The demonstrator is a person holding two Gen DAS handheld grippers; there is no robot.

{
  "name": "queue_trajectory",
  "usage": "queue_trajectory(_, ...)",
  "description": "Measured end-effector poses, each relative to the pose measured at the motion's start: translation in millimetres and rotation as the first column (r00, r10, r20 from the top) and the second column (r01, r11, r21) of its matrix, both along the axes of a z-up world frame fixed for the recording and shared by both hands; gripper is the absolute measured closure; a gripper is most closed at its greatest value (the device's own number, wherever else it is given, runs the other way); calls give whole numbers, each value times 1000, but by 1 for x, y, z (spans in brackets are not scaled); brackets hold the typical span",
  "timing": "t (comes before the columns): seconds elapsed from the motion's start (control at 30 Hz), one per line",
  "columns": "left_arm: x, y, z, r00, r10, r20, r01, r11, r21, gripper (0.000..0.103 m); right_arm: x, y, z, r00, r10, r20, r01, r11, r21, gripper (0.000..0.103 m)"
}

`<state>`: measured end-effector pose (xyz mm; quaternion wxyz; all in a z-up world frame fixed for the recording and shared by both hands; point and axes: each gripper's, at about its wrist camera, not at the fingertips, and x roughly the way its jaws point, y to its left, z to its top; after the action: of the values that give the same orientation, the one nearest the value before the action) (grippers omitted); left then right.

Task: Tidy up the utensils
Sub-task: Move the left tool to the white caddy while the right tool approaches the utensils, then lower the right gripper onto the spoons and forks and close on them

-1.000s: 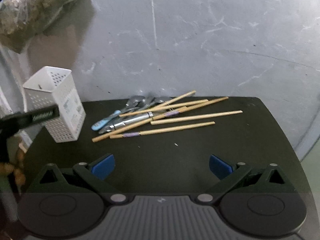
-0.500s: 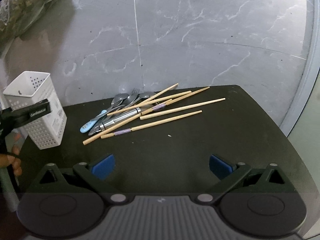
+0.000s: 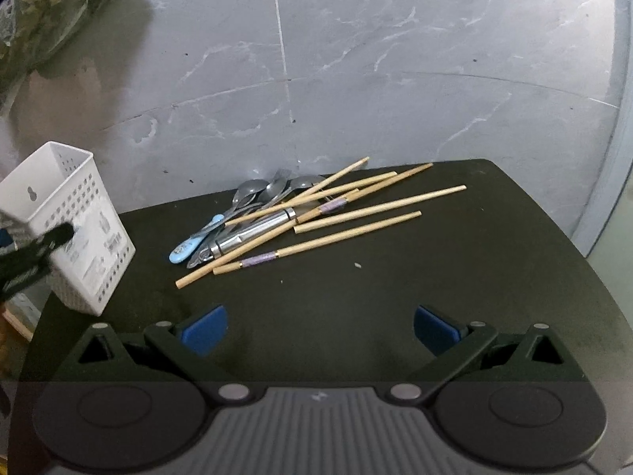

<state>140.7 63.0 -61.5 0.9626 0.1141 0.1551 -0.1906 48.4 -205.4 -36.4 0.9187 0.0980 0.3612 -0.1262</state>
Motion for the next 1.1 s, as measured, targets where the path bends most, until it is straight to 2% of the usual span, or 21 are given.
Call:
queue_trajectory(0.17, -20, -2, 2, 995, -97, -6, 97, 995, 16, 25, 27, -14, -1, 998, 55, 15, -55, 998, 22, 0)
queue_trajectory(0.3, -35, -14, 1, 991, -132, -7, 132, 991, 24, 25, 61, -22, -1, 995, 93, -18, -93, 996, 11, 0)
queue_trajectory(0.5, -41, -26, 2, 996, -85, -32, 85, 996, -7, 25, 112, -27, 0, 982, 177, -68, -179, 983, -28, 0)
queue_trajectory(0.73, -40, -37, 3, 999, -27, -37, 27, 1000, -2, 25, 152, -27, -4, 965, 255, -65, -258, 966, -34, 0)
queue_trajectory(0.9, -41, -42, 3, 999, -5, -36, 5, 1000, 0, 25, 172, -26, -12, 941, 335, -43, -335, 942, -10, 0)
queue_trajectory(1.1, -41, -46, 1, 999, 18, -30, -18, 1000, -1, 25, 197, -37, -26, 894, 446, 51, -449, 890, 77, 0)
